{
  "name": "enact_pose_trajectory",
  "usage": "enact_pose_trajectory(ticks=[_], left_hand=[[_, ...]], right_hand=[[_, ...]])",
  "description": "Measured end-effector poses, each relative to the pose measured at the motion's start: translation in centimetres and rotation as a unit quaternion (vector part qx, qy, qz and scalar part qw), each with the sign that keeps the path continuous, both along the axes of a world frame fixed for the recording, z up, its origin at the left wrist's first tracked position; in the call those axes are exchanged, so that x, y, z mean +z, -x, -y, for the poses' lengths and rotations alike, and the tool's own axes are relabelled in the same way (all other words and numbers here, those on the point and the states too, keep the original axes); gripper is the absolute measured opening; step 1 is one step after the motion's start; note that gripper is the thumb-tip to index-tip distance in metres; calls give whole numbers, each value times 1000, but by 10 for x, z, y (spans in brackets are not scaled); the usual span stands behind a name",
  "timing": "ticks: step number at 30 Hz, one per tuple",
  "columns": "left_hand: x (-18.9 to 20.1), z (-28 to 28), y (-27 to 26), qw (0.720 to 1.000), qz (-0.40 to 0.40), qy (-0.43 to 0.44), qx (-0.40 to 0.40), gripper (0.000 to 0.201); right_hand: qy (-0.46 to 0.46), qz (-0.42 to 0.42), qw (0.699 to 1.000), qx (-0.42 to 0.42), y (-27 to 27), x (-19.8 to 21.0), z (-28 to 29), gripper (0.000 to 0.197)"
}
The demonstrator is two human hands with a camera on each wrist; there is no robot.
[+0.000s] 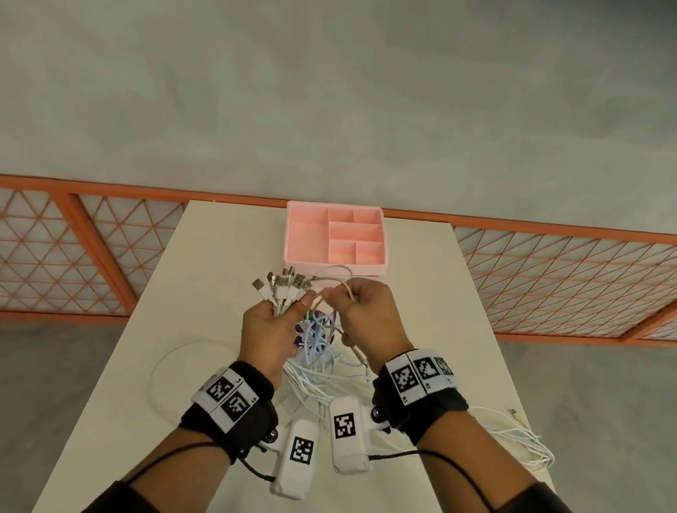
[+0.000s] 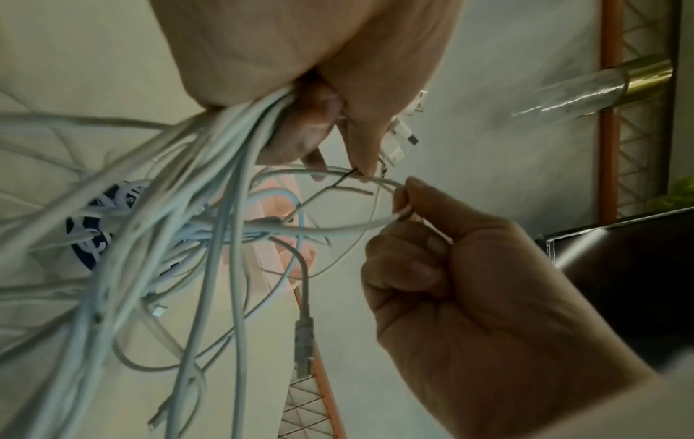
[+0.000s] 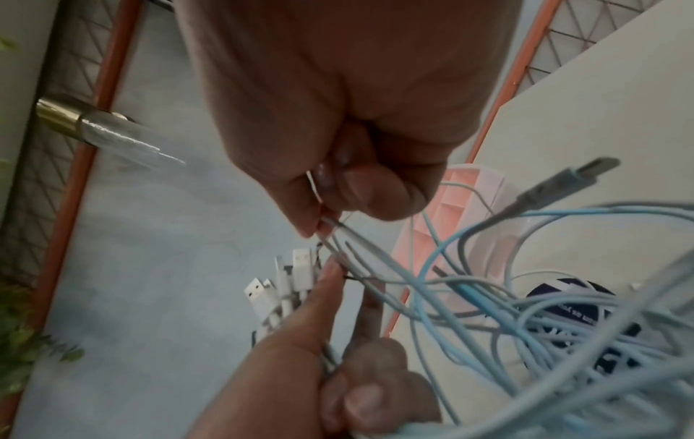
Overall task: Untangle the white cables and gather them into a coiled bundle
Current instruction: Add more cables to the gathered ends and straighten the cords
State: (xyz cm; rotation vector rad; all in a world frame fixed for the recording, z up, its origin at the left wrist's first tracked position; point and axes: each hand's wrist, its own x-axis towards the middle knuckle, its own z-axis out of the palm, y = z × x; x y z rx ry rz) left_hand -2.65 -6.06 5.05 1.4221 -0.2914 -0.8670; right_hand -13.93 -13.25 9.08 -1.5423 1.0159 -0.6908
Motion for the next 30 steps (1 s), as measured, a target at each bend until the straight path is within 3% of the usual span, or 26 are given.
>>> enact_pose_trajectory(ticks=[2,8,9,11,15,17,20,23,25,27,30], left_hand=[[-2,-2,-2,1000,-6,3,11,45],[3,-9,-6,999,-31,20,-27,30],[5,-10,-5,998,-32,25,-37,27],[10,-9,-2,998,-27,31,-56,32],[20,-3,4,995,2,33,-93,53],[25,-1,7,994,12,34,-104,53],[31,-2,10,993,16,38,-108,40],[33,-2,9,994,14,36,-103,34],[33,-2,7,995,7,41,-96,38],[33,-3,5,995,0,43,-95,50],[32,-2,4,995,-3,43,-94,42]], right_hand=[[22,-21,999,-43,4,-4,10,28],[1,-137,974,-181,36,-42,39,5],[3,-155,970,-189,42,-44,37,9],[55,-160,971,-167,46,-42,28,14],[163,-78,983,27,31,-18,-7,19],[171,-67,981,66,24,-16,-15,22],[159,-53,984,56,23,-14,-19,28],[166,-46,984,56,24,-13,-21,13],[147,-13,988,52,25,-14,-21,5],[118,31,992,39,26,-12,-23,10],[137,28,990,29,27,-13,-24,14]])
